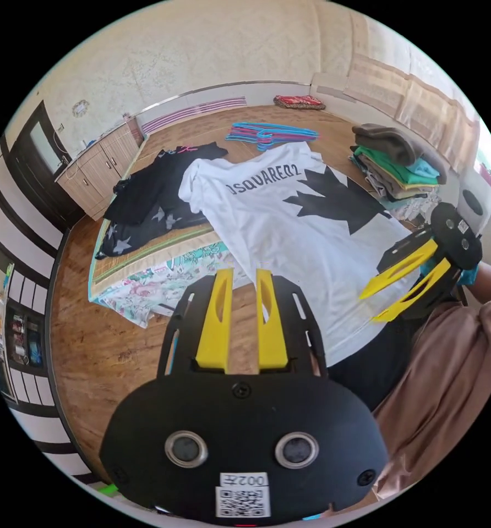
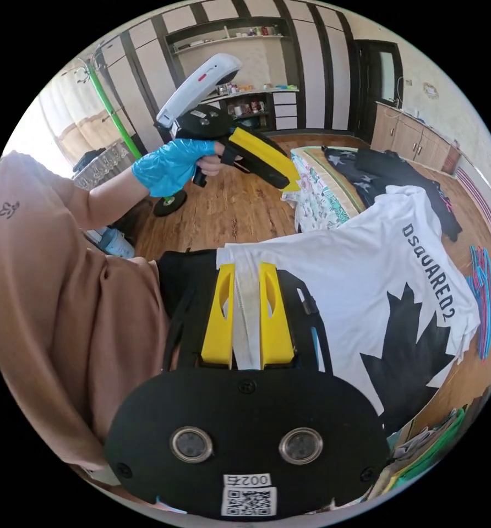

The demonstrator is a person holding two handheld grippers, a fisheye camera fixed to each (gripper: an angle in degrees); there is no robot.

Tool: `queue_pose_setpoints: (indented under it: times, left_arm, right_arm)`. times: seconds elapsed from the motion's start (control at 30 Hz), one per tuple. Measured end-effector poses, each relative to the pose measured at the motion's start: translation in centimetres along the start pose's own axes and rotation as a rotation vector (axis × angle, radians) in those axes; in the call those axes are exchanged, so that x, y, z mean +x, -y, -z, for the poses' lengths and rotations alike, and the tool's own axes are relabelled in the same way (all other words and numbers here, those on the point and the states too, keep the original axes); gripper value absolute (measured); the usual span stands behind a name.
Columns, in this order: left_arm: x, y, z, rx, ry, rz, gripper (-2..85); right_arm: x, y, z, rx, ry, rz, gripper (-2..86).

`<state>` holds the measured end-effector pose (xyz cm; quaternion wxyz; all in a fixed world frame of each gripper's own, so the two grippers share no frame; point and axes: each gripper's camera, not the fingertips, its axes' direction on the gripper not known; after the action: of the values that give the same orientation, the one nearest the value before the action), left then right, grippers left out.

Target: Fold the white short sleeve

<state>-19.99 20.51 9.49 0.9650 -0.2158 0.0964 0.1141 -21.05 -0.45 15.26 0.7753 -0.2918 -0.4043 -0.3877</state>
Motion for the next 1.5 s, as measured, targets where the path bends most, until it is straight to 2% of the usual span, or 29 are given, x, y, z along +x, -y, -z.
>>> queue_pose_setpoints:
  times: [0.13, 0.53, 0.7, 0.9, 1.1, 1.27, 1.5]
  left_arm:
    - [-0.7, -3.9, 0.4, -0.007, -0.054, 0.041, 4.0]
    - [-3.0, -12.3, -2.3, -0.099, -0.216, 0.012, 8.1]
    - [-3.7, -13.0, -3.6, -0.092, -0.261, 0.053, 6.7]
    - [-4.7, -13.3, -3.7, -0.050, -0.237, 0.115, 0.9]
    - [-5.6, -14.2, 0.6, 0.018, -0.187, 0.073, -0.8]
    - [-6.8, -14.8, 4.8, 0.052, -0.241, -0.030, -0.9]
    - [-7.0, -15.6, 4.3, 0.006, -0.303, -0.040, -0.9]
  right_arm:
    - [-2.4, 0.9, -1.3, -0.072, -0.106, 0.017, 7.1]
    - [-3.9, 1.3, -0.1, -0.098, -0.193, -0.062, 5.9]
    - [-4.3, 1.0, 0.6, -0.082, -0.178, -0.095, 4.2]
    - [-5.2, 0.8, 1.6, -0.053, -0.200, -0.102, 0.1]
    - [-6.6, 0.9, 4.1, -0.015, -0.178, -0.072, -0.8]
    - [-8.2, 0.9, 5.4, -0.057, -0.145, -0.019, -0.9]
    - [-8.5, 0.6, 2.7, -0.165, -0.095, -0.019, -0.4]
